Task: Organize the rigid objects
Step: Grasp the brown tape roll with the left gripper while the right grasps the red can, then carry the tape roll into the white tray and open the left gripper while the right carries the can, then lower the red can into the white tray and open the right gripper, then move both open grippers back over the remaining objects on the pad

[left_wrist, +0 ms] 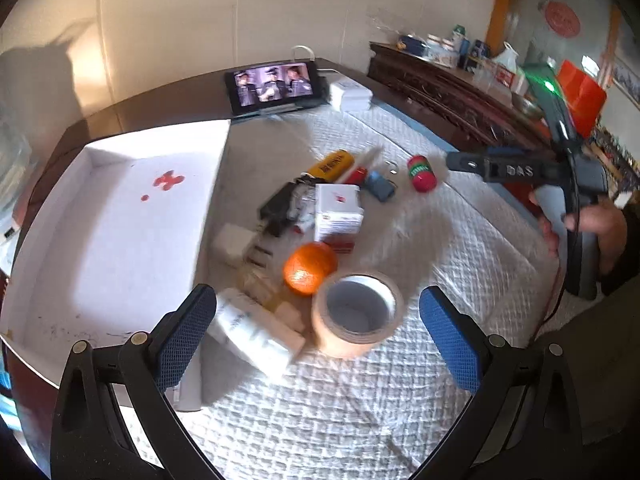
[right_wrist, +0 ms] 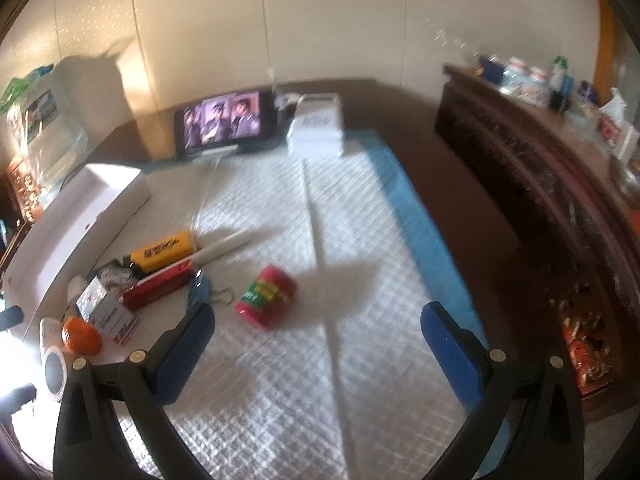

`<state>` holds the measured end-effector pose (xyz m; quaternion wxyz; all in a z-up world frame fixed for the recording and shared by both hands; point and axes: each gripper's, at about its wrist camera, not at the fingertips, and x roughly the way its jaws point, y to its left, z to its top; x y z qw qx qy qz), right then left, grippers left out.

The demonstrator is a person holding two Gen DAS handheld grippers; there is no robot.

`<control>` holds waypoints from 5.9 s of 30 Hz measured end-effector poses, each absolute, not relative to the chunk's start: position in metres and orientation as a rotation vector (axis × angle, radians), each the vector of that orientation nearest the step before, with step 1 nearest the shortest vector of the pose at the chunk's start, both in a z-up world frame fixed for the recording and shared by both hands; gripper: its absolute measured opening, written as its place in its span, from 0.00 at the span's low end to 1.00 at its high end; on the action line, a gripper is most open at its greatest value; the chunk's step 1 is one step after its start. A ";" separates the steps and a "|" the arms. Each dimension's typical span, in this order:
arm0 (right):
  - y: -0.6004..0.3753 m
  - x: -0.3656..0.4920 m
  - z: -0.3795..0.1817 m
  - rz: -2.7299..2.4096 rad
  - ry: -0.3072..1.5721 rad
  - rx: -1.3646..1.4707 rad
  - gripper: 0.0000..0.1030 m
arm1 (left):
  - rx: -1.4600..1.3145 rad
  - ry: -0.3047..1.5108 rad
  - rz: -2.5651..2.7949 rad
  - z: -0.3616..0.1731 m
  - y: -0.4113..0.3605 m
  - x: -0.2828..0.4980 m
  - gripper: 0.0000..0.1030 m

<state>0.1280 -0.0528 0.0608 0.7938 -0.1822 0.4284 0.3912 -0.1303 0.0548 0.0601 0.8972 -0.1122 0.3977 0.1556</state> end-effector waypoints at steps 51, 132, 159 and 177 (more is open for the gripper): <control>0.002 0.051 0.150 1.344 0.734 -0.275 0.28 | -0.329 0.693 0.765 0.140 0.113 -0.161 0.51; 0.110 0.046 0.116 1.317 0.990 -0.213 0.99 | -0.881 0.708 1.176 0.045 0.208 -0.295 0.81; 0.032 0.083 0.072 1.247 1.029 -0.313 0.84 | -0.477 0.829 0.477 0.061 0.102 -0.196 0.88; 0.061 0.042 0.050 1.400 1.057 -0.505 0.51 | -0.515 0.876 0.259 0.063 0.074 -0.158 0.87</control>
